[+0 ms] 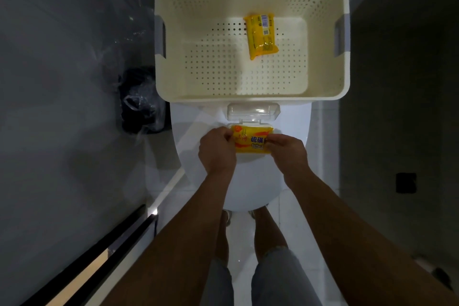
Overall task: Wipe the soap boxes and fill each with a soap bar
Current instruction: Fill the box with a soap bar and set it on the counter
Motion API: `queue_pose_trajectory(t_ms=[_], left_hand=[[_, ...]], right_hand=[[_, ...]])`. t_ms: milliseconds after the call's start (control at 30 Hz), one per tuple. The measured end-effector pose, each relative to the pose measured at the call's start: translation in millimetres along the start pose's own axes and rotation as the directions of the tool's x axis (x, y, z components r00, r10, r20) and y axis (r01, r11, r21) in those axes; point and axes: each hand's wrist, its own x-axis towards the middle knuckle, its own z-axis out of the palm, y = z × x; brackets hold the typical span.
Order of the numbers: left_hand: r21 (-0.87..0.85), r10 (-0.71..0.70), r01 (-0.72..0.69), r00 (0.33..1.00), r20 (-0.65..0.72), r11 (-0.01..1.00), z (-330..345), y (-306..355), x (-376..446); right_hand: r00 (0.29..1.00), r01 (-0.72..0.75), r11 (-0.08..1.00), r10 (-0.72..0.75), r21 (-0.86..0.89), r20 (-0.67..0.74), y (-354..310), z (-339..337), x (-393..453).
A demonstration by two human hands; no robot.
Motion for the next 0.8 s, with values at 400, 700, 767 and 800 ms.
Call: queue_pose_trajectory(t_ms=[400, 700, 767, 800], left_hand=[[0.051, 0.172, -0.169, 0.984, -0.043, 0.984, 4.7, -2.9, -6.3], [0.177, 0.297, -0.294, 0.955, 0.011, 0.939, 6.6, -10.5, -7.6], [0.187, 0.294, -0.294, 0.955, 0.026, 0.937, 6.6, -9.4, -6.1], [0.191, 0.288, -0.289, 0.957, 0.033, 0.938, 6.3, -8.7, -5.5]], right_hand=[[0.948, 0.297, 0.915, -0.317, -0.275, -0.033, 4.3, 0.2, -11.7], [0.875, 0.460, 0.715, -0.467, -0.527, 0.129, 1.2, -4.2, -14.9], [0.881, 0.457, 0.673, -0.434, -0.582, 0.189, -1.5, -4.5, -10.7], [0.886, 0.452, 0.657, -0.413, -0.604, 0.213, -2.7, -4.5, -9.3]])
